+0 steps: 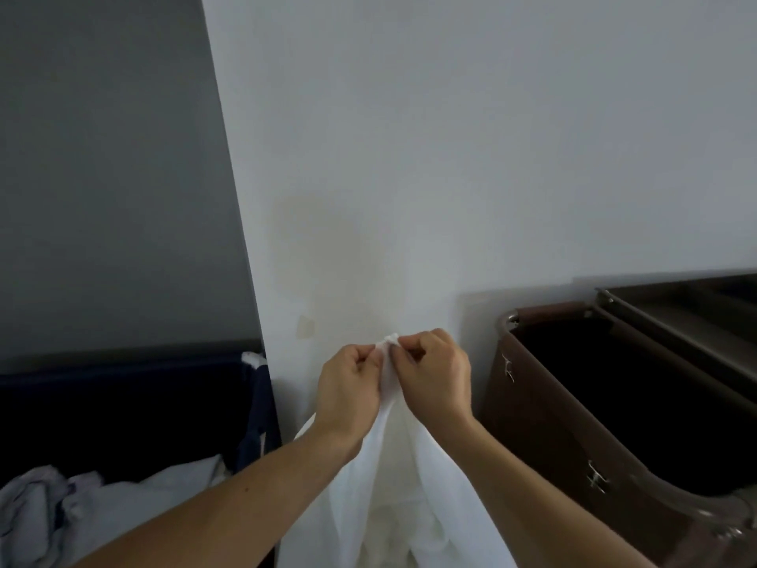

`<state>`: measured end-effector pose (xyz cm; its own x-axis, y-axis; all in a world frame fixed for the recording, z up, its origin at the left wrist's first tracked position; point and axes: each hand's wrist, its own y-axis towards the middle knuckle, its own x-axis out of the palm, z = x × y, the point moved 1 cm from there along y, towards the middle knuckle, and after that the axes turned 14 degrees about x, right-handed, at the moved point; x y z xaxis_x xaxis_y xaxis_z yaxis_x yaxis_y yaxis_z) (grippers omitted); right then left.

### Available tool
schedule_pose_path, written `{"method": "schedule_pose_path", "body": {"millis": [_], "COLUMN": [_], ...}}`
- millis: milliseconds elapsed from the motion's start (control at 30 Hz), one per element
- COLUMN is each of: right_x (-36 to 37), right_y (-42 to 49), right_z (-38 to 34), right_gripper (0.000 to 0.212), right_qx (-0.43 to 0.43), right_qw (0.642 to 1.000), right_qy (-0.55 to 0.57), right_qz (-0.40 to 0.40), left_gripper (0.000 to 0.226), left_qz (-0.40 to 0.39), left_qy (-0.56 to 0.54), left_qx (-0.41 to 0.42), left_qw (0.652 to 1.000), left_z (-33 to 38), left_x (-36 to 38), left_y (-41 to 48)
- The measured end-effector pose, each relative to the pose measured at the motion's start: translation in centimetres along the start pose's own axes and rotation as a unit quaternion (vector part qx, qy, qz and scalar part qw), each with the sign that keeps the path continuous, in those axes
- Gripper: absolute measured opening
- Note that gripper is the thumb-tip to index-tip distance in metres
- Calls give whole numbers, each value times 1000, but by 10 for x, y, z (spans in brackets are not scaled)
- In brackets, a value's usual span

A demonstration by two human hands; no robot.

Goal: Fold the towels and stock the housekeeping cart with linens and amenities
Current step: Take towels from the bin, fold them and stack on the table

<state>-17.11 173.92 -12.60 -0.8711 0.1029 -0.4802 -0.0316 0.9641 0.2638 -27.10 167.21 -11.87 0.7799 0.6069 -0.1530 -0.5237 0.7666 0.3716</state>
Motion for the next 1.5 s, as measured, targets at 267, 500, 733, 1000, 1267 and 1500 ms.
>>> {"method": "schedule_pose_path", "body": {"millis": [267,500,733,1000,1267,1500], "right_x": [7,3,-27,-66,-102,-103], "right_y": [-13,-20,2,45,81,77], "right_z": [-3,2,-7,-38,-111,-88], "right_gripper": [24,31,48,61,21,35], "right_qx": [-137,-113,36,-90,-110,-109], "right_qw": [989,984,915,942,890,944], "right_qy": [-44,75,290,101,290,-22], "right_qz": [-15,-113,-279,-307,-335,-311], "left_gripper": [25,22,27,25,14,10], "left_qz": [27,-22,-112,-130,-83,-66], "left_qy": [-49,-162,-194,-225,-126,95], "left_qx": [-29,-32,13,88,290,369], "left_qw": [998,986,974,962,945,922], "left_z": [8,2,0,54,134,107], "left_x": [-3,-14,-28,-33,-51,-61], "left_y": [1,11,21,63,135,144]}}
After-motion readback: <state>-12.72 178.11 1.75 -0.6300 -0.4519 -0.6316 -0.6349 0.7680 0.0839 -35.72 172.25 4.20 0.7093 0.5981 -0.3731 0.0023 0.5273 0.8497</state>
